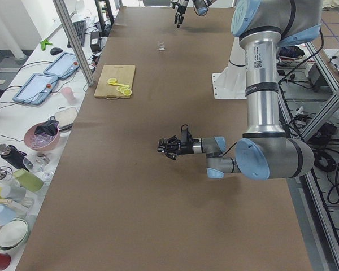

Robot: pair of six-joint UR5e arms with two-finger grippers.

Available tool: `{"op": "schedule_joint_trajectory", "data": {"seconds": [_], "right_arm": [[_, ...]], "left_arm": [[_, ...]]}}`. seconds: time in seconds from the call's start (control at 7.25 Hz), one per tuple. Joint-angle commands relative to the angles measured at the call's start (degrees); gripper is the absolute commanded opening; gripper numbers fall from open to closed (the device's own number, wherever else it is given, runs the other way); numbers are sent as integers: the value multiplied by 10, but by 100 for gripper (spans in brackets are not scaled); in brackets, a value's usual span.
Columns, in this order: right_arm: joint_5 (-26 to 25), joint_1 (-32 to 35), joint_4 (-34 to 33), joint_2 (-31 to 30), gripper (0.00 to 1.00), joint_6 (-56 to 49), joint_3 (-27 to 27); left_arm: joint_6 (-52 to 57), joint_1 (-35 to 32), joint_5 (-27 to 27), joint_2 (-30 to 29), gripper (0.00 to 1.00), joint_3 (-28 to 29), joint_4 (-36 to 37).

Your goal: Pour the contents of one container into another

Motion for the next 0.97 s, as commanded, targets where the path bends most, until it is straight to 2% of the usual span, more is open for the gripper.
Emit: {"op": "schedule_joint_trajectory", "data": {"seconds": [0.0, 0.41, 0.55, 0.69, 0.83], "right_arm": [[48, 94, -161, 27, 100, -157, -10], [106, 126, -351, 48, 100, -166, -2], [113, 154, -379, 48, 100, -177, -2], [116, 119, -398, 47, 100, -189, 2], [115, 126, -450, 54, 100, -191, 4]], "left_arm": [[-18, 2, 3, 1, 0, 3, 10], [-23, 11, 17, 4, 0, 10, 10], [-40, 16, 20, 5, 0, 13, 22], [-63, 16, 21, 5, 0, 13, 47], [-65, 17, 21, 5, 0, 13, 49]]}}
